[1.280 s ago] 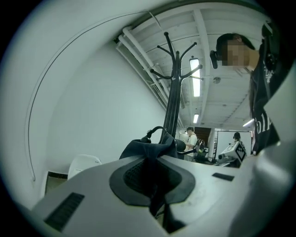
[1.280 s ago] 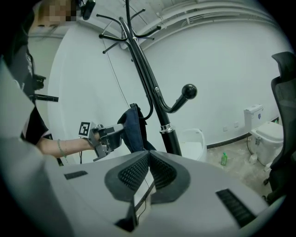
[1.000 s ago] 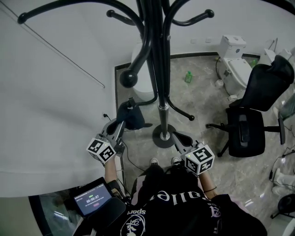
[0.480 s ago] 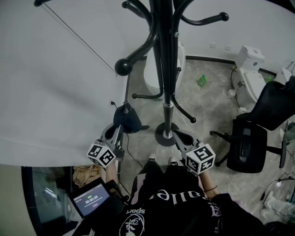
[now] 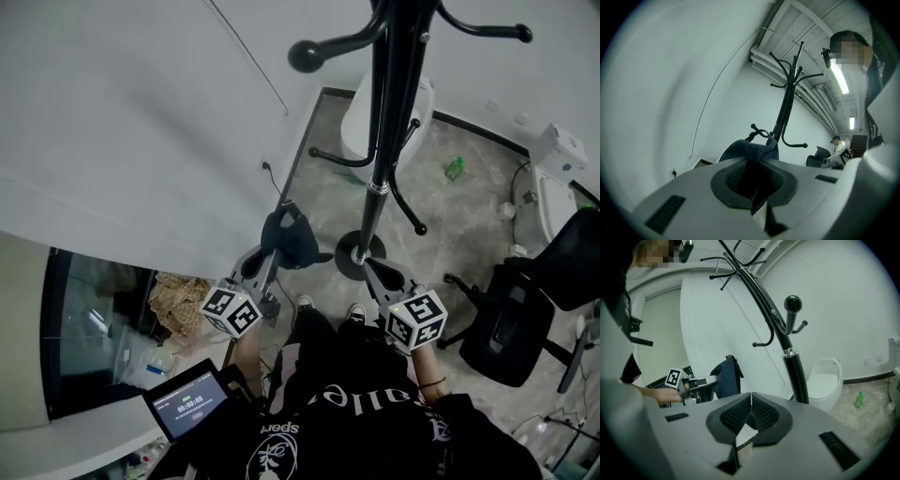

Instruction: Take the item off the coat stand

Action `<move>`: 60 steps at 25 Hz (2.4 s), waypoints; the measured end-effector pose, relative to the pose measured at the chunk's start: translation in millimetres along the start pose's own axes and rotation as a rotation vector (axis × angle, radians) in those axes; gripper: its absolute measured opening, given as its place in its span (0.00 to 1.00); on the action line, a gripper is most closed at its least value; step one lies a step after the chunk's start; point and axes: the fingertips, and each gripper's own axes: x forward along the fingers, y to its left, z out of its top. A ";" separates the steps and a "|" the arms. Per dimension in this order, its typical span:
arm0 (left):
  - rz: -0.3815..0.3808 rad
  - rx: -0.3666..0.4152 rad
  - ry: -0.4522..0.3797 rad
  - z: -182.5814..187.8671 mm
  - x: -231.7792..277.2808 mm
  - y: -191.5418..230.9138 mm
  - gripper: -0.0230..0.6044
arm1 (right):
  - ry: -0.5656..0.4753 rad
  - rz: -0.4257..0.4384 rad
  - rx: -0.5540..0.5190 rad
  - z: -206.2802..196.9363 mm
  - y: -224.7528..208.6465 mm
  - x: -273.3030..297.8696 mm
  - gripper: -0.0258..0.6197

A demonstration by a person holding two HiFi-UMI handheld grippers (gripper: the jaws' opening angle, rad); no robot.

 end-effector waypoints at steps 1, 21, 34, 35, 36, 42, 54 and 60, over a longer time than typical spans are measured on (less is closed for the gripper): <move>0.005 0.001 0.010 -4.2 -5.4 -3.2 0.05 | 0.002 0.010 0.000 -1.9 3.4 0.2 0.07; -0.081 -0.011 0.063 -52.2 -187.2 -54.3 0.05 | -0.013 0.011 0.031 -71.7 161.6 -32.1 0.07; -0.158 -0.058 0.144 -107.8 -323.6 -89.7 0.05 | -0.033 -0.113 0.073 -154.2 271.7 -123.4 0.07; -0.168 -0.057 0.145 -110.0 -326.6 -95.7 0.05 | -0.037 -0.121 0.071 -156.8 275.3 -131.6 0.07; -0.180 -0.055 0.148 -112.0 -328.8 -102.7 0.05 | -0.040 -0.129 0.071 -159.3 277.5 -139.9 0.07; -0.255 -0.032 0.153 -117.8 -326.6 -156.9 0.05 | -0.063 -0.171 0.077 -161.4 267.8 -183.3 0.07; -0.219 -0.036 0.128 -154.8 -329.1 -270.4 0.05 | -0.063 -0.106 -0.007 -168.5 257.8 -288.8 0.07; -0.153 -0.060 0.116 -169.5 -342.5 -292.0 0.05 | -0.055 -0.100 -0.062 -172.8 259.0 -318.4 0.07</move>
